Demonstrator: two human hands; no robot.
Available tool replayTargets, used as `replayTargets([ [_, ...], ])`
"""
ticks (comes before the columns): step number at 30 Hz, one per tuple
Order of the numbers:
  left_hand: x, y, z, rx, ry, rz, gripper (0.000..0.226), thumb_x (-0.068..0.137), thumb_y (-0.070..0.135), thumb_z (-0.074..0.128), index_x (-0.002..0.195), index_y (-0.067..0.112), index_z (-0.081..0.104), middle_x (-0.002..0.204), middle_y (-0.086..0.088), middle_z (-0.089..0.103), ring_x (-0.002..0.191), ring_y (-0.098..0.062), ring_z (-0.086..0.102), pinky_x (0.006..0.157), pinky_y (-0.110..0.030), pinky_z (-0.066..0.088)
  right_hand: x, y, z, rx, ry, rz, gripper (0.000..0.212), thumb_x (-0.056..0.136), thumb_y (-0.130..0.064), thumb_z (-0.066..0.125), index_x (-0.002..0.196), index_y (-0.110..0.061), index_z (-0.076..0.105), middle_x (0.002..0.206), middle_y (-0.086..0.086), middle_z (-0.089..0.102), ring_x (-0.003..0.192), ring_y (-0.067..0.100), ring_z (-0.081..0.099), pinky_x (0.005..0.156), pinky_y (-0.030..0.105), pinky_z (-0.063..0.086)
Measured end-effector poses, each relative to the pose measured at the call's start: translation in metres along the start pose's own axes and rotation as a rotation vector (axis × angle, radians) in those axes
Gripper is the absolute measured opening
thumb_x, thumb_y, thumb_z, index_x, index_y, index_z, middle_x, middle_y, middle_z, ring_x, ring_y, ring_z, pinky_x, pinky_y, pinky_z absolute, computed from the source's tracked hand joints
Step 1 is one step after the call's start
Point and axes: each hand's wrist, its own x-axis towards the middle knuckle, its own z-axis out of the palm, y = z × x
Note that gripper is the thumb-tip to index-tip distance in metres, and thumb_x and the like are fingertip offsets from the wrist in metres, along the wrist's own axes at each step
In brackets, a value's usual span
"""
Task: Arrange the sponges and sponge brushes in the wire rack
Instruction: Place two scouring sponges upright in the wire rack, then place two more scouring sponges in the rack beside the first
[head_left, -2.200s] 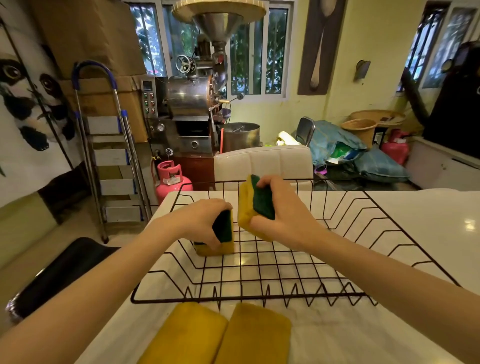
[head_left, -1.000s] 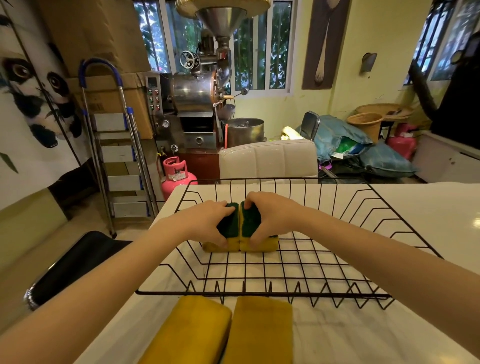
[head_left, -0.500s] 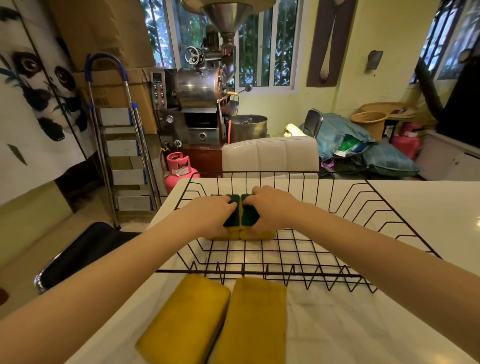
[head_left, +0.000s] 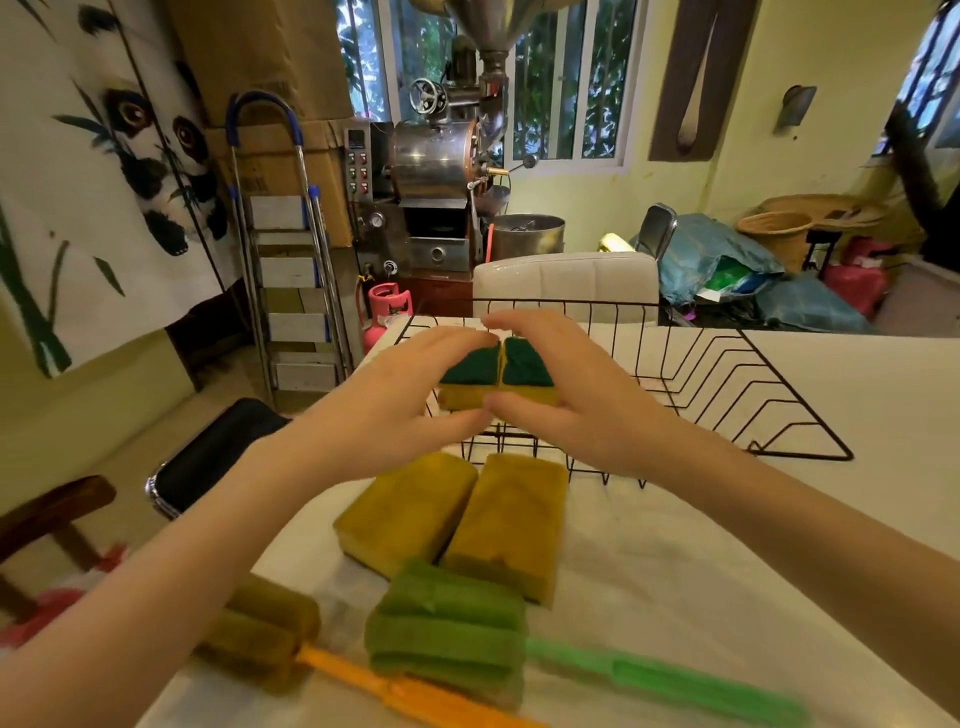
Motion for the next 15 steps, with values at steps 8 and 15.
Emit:
replayTargets([
  [8,-0.057,0.01,0.024,0.014,0.054,-0.065,0.065,0.07,0.061,0.039,0.132,0.041,0.033,0.138,0.022,0.035,0.125,0.007,0.031,0.095,-0.014,0.034,-0.067,0.006,0.022,-0.126,-0.093,-0.167,0.05,0.082,-0.041,0.05,0.127,-0.019,0.045,0.13,0.0,0.05,0.122,0.01,0.041,0.101,0.03,0.039],
  [15,-0.073,0.002,0.037,0.111,-0.101,-0.238,0.047,0.083,0.047,0.051,0.128,0.035,0.043,0.142,0.011,0.036,0.129,-0.008,0.032,0.107,-0.029,0.029,-0.083,0.019,0.029,-0.18,-0.272,-0.113,0.068,0.073,-0.046,0.064,0.133,-0.029,0.037,0.145,-0.005,0.034,0.133,0.011,0.028,0.11,0.031,0.029],
])
